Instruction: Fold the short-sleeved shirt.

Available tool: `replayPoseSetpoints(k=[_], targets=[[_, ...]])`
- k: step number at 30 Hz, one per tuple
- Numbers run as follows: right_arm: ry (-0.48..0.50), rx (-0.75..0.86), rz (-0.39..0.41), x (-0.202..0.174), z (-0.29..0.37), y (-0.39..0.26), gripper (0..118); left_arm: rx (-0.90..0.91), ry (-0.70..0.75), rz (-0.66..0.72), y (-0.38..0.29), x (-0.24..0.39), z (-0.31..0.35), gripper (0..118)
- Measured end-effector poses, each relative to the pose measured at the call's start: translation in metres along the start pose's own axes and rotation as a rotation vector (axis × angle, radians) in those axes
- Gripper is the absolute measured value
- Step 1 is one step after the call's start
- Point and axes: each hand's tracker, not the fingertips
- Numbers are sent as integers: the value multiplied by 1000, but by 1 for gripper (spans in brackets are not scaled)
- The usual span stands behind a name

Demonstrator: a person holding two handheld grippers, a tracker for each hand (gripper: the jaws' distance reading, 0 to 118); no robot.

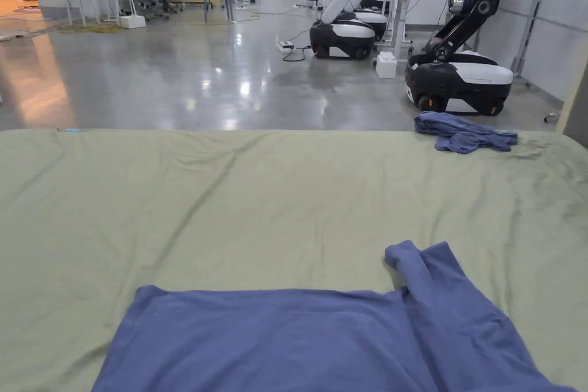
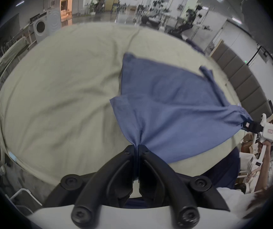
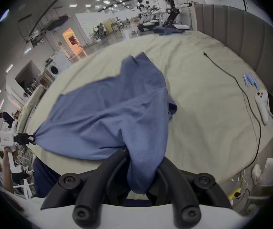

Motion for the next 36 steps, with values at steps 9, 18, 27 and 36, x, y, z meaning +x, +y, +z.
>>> replayPoseSetpoints(k=[9, 18, 27, 36], targets=[[-219, 85, 79, 0, -4, -13, 110, 245, 153, -45, -11, -10, 15, 65], [-118, 712, 144, -43, 93, 25, 62, 814, 28, -73, 10, 38, 104, 107], [41, 714, 160, -85, 67, 45, 11, 678, -132, -131, 81, 48, 61, 0], [48, 654, 137, -81, 34, 68, 11, 280, 7, -16, 255, -5, -64, 0]])
